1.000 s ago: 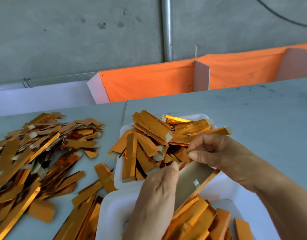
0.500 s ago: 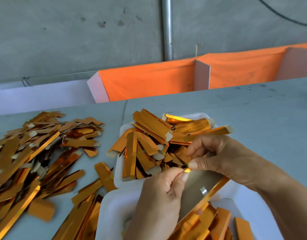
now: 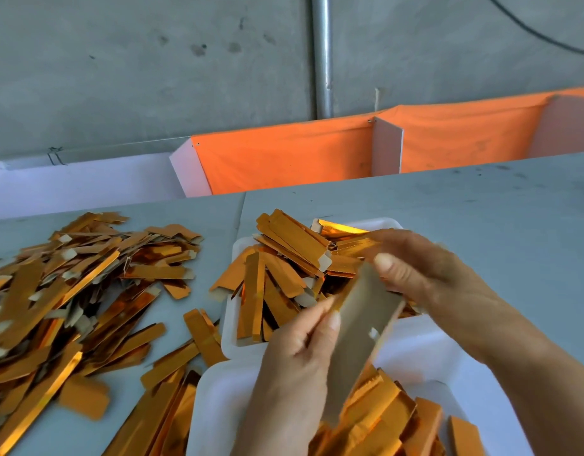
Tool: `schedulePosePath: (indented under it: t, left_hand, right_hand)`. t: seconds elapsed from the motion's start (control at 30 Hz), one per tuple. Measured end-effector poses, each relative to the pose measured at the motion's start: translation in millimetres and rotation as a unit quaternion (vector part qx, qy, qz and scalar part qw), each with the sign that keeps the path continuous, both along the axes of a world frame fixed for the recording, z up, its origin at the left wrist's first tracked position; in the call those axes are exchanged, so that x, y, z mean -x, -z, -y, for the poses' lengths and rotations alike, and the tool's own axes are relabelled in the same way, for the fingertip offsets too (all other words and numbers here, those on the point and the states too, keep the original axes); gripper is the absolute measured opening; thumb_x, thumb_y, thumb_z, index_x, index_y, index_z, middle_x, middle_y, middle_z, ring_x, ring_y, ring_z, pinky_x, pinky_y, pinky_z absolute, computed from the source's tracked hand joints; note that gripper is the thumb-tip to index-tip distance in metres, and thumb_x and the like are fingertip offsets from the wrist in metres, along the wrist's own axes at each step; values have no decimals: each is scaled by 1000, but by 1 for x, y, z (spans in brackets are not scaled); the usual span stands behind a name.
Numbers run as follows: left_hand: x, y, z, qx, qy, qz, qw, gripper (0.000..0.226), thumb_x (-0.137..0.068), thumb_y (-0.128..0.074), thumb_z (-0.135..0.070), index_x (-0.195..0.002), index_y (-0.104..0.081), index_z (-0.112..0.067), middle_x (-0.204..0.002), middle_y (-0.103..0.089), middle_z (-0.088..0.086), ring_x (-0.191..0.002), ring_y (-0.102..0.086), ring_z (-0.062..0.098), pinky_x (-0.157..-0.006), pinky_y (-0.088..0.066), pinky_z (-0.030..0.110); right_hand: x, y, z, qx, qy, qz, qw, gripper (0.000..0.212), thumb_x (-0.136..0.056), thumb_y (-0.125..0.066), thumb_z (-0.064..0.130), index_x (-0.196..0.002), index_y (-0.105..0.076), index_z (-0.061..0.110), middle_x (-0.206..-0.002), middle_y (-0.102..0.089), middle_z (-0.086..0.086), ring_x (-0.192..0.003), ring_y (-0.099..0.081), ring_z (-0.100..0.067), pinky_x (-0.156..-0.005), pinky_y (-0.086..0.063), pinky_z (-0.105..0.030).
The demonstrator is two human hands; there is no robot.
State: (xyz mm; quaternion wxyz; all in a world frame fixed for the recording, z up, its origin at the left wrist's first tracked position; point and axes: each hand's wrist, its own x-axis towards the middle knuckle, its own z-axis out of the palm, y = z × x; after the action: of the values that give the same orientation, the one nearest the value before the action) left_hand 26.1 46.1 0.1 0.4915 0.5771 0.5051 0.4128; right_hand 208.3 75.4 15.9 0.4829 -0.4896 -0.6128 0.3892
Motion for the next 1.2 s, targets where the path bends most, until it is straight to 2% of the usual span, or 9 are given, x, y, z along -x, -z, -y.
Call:
schedulePosePath:
  t: [0.07, 0.17, 0.27, 0.47, 0.7, 0.87, 0.97, 1.03, 1.2]
  left_hand:
    - [1, 0, -1, 29, -18, 63, 997, 16, -81, -52, -50, -89, -62, -60, -115, -63, -25, -109, -56, -7, -96, -45, 18]
    - [0, 3, -4, -15, -40, 47, 998, 27, -93, -52, -36, -111, -59, -54, -110, -59, -35, -100, -50, -23, -82, -38, 6]
    - [-3, 1, -4, -25, -46, 13, 999, 37, -95, -41, -27, -122, -53, -49, -105, -49, -41, -93, -41, -32, -75, -35, 0]
    - [-6, -2, 0, -44, -14, -62, 997, 45, -97, -37, -22, -124, -46, -57, -109, -49, -36, -100, -41, -25, -75, -35, -2]
    - [-4, -3, 1, -71, 15, -56, 996, 43, -96, -46, -22, -123, -46, -55, -113, -48, -37, -104, -38, -28, -73, -30, -8]
    - [-7, -8, -6, -59, 12, -76, 995, 53, -97, -33, -11, -112, -42, -61, -114, -46, -33, -106, -47, -7, -79, -39, 3]
    - [-11, -4, -16, -16, -33, -37, 999, 33, -99, -42, -17, -113, -53, -44, -99, -52, -23, -94, -51, -5, -70, -38, 1]
    - [-12, -2, -16, -23, -13, -25, 999, 26, -99, -44, -20, -116, -57, -34, -101, -55, -20, -106, -53, -2, -78, -40, 2]
    - [-5, 1, 0, -109, 21, -35, 993, 48, -98, -46, -13, -126, -44, -53, -118, -49, -38, -112, -45, -18, -88, -39, 2]
  right_hand:
    - [-9, 1, -1, 26, 38, -34, 998, 37, -76, -55, 56, -103, -70, 35, -103, -71, 8, -93, -67, -3, -76, -55, -23]
    - [-17, -2, 2, 181, -109, -78, 974, 50, -66, -76, 59, -106, -72, 29, -109, -71, -3, -88, -69, -12, -71, -54, -21]
    - [-15, 0, 1, 250, -238, -114, 932, 54, -65, -85, 36, -113, -69, 17, -114, -68, -10, -86, -67, -15, -72, -53, -22]
    - [-3, 2, 1, 243, -209, -150, 935, 25, -75, -75, 11, -100, -73, 11, -99, -70, -13, -78, -68, -18, -68, -56, -25]
    - [6, 0, 1, 220, -189, -140, 947, 18, -74, -76, 14, -92, -75, 13, -84, -69, -11, -74, -68, -18, -65, -55, -23]
    - [11, -2, 3, 202, -167, -133, 956, 19, -69, -74, 17, -87, -74, 14, -77, -69, -8, -67, -67, -15, -60, -54, -21]
    - [13, -4, 4, 184, -148, -120, 964, 14, -70, -74, 19, -83, -73, 15, -76, -69, -9, -66, -67, -15, -60, -54, -21]
    - [13, -5, 5, 180, -139, -119, 966, 12, -69, -73, 20, -80, -73, 15, -73, -68, -8, -64, -66, -15, -59, -53, -21]
    - [14, -8, 6, 172, -131, -112, 970, 3, -68, -72, 21, -71, -73, 20, -70, -68, -6, -62, -65, -14, -58, -53, -21]
